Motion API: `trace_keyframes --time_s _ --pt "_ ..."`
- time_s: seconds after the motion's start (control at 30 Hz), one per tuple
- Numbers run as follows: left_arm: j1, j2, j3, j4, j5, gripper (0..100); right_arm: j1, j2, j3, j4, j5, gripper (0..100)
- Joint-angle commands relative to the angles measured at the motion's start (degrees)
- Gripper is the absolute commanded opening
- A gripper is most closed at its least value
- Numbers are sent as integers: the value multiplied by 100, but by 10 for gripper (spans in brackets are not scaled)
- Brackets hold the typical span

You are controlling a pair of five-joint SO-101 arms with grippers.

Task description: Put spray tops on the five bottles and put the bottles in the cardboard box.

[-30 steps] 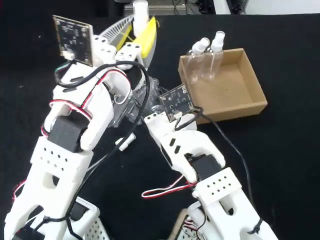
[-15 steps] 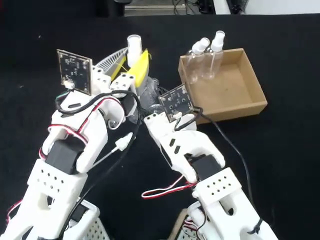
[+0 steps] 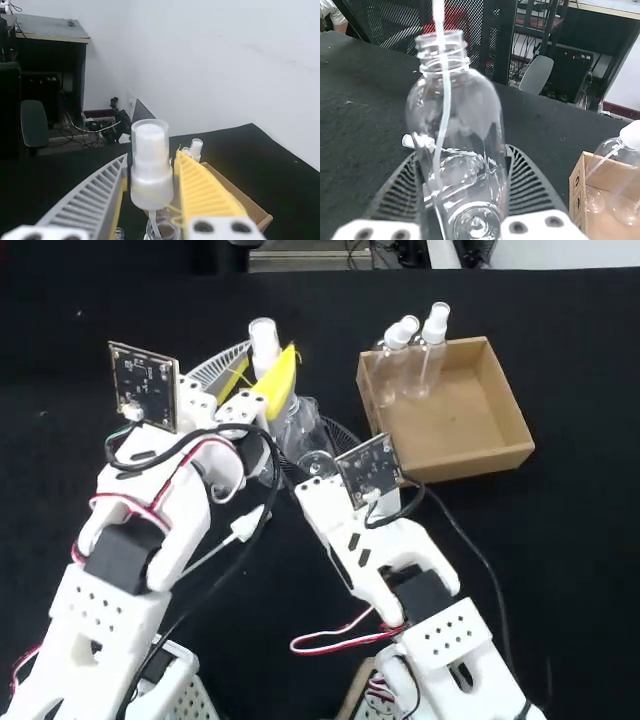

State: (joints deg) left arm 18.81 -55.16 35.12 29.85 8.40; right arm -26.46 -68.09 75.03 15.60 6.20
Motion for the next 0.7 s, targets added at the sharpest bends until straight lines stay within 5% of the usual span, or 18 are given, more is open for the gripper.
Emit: trace_keyframes --time_s 0.0,0.67 --pt "277 -325 -585 563 62 148 -9 -136 -57 -158 -35 11" --pt "277 -422 -1138 914 0 152 0 -119 -40 -123 -35 11"
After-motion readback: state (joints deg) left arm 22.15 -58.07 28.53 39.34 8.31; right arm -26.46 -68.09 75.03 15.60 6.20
